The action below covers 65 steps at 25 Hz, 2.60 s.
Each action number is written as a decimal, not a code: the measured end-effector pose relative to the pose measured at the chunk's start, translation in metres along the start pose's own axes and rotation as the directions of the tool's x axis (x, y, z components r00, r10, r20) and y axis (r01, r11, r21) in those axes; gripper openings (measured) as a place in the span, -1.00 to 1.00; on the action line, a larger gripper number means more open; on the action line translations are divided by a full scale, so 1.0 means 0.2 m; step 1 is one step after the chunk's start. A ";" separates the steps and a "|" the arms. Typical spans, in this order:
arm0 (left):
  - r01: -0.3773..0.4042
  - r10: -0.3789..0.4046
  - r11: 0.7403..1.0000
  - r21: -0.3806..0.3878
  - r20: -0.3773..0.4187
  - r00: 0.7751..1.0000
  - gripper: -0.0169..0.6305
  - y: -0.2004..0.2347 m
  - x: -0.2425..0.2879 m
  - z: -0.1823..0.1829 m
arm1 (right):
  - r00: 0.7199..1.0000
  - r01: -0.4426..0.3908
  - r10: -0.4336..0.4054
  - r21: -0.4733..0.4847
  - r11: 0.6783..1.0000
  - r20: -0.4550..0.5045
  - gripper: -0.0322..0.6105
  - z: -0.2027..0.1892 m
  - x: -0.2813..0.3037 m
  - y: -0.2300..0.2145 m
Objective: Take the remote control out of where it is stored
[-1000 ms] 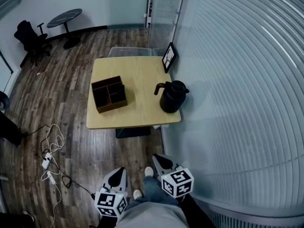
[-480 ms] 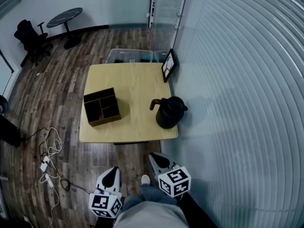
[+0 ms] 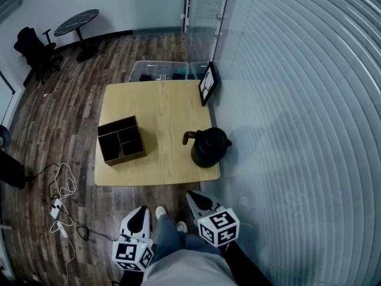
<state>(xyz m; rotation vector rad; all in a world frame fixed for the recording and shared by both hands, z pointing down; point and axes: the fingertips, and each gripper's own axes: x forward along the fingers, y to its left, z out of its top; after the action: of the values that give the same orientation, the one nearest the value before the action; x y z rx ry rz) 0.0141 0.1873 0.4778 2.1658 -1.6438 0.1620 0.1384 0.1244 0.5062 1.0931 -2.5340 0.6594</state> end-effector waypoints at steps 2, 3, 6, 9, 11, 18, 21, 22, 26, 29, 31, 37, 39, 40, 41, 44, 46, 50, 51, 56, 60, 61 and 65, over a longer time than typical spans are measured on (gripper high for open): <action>0.001 -0.001 1.000 0.003 -0.005 1.000 -0.92 0.01 0.05 0.01 | 1.000 0.001 -0.001 0.003 1.000 0.003 -0.89 0.02 0.03 -0.02; 0.003 -0.003 1.000 0.005 -0.008 1.000 -0.92 0.02 0.07 0.02 | 1.000 0.002 -0.002 0.003 1.000 0.004 -0.89 0.03 0.05 -0.04; 0.002 -0.002 1.000 0.011 -0.010 1.000 -0.92 0.06 0.15 0.06 | 1.000 0.009 -0.009 0.011 1.000 0.005 -0.89 0.07 0.11 -0.08; -0.017 0.017 1.000 0.022 0.001 1.000 -0.92 0.14 0.23 0.12 | 1.000 0.004 -0.004 0.021 1.000 -0.001 -0.89 0.11 0.20 -0.09; -0.018 0.018 0.999 0.027 -0.001 1.000 -0.92 0.20 0.28 0.16 | 1.000 0.001 -0.001 0.019 1.000 -0.004 -0.89 0.15 0.27 -0.09; 0.000 0.001 0.999 0.042 -0.005 1.000 -0.92 0.37 0.51 0.29 | 1.000 0.003 -0.004 0.029 1.000 0.007 -0.89 0.28 0.52 -0.12; 0.014 -0.014 0.998 0.058 -0.008 1.000 -0.92 0.44 0.60 0.34 | 1.000 0.004 -0.005 0.033 0.999 0.007 -0.89 0.33 0.62 -0.13; 0.018 -0.017 0.998 0.065 -0.009 1.000 -0.92 0.46 0.62 0.36 | 1.000 0.007 -0.007 0.035 0.999 0.008 -0.89 0.35 0.65 -0.13; 0.019 -0.018 0.996 0.091 -0.017 1.000 -0.92 0.55 0.71 0.40 | 1.000 0.026 -0.027 0.042 0.999 0.013 -0.89 0.41 0.76 -0.16; 0.011 -0.008 0.994 0.105 -0.023 1.000 -0.92 0.60 0.78 0.41 | 0.999 0.039 -0.040 0.045 0.998 0.021 -0.89 0.45 0.82 -0.20; 0.011 -0.009 0.994 0.106 -0.026 1.000 -0.91 0.63 0.82 0.41 | 0.999 0.042 -0.043 0.047 0.998 0.022 -0.89 0.47 0.85 -0.21; -0.003 0.008 0.996 0.092 -0.049 0.999 -0.91 0.67 0.89 0.38 | 0.999 0.036 -0.037 0.049 0.998 0.024 -0.89 0.51 0.88 -0.24; -0.017 0.022 0.996 0.089 -0.053 0.998 -0.91 0.67 0.91 0.38 | 0.999 0.029 -0.030 0.045 0.999 0.021 -0.89 0.52 0.89 -0.26; -0.024 0.029 0.996 0.086 -0.057 0.998 -0.91 0.67 0.93 0.38 | 0.999 0.026 -0.027 0.042 0.999 0.019 -0.89 0.53 0.89 -0.27; -0.029 0.035 0.996 0.084 -0.060 0.998 -0.86 0.67 0.94 0.39 | 1.000 0.022 -0.023 0.039 0.999 0.018 -0.89 0.55 0.90 -0.28; -0.046 0.051 0.996 0.081 -0.068 0.996 -0.74 0.68 0.97 0.40 | 1.000 0.010 -0.011 0.033 0.999 0.015 -0.89 0.59 0.91 -0.30; -0.059 0.065 0.995 0.086 -0.065 0.996 -0.71 0.68 0.99 0.40 | 1.000 0.004 -0.004 0.028 1.000 0.016 -0.89 0.60 0.92 -0.32; -0.097 0.103 0.988 0.117 -0.047 0.994 -0.65 0.70 1.01 0.42 | 1.000 -0.005 0.005 0.022 1.000 0.014 -0.89 0.62 0.93 -0.31; -0.103 0.109 0.987 0.122 -0.042 0.993 -0.64 0.70 1.02 0.42 | 1.000 -0.006 0.006 0.022 1.000 0.013 -0.89 0.62 0.94 -0.31; -0.109 0.116 0.985 0.133 -0.045 0.992 -0.57 0.71 1.07 0.42 | 1.000 -0.012 0.012 0.019 1.000 0.006 -0.89 0.61 0.97 -0.32; -0.113 0.123 0.985 0.133 -0.066 0.990 -0.55 0.74 1.09 0.39 | 1.000 -0.016 0.015 0.026 1.000 0.004 -0.89 0.61 0.97 -0.33; -0.114 0.124 0.984 0.134 -0.072 0.990 -0.55 0.74 1.10 0.38 | 1.000 -0.017 0.017 0.029 0.999 0.004 -0.89 0.61 0.98 -0.33; -0.121 0.133 0.984 0.131 -0.091 0.987 -0.54 0.77 1.13 0.35 | 1.000 -0.013 0.013 0.026 1.000 0.001 -0.89 0.60 0.98 -0.34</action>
<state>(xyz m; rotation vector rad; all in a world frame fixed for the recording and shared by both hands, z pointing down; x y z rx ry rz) -0.0738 -0.0757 0.5301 2.1050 -1.7571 0.4140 0.0466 -0.0980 0.5103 1.0862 -2.5428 0.6966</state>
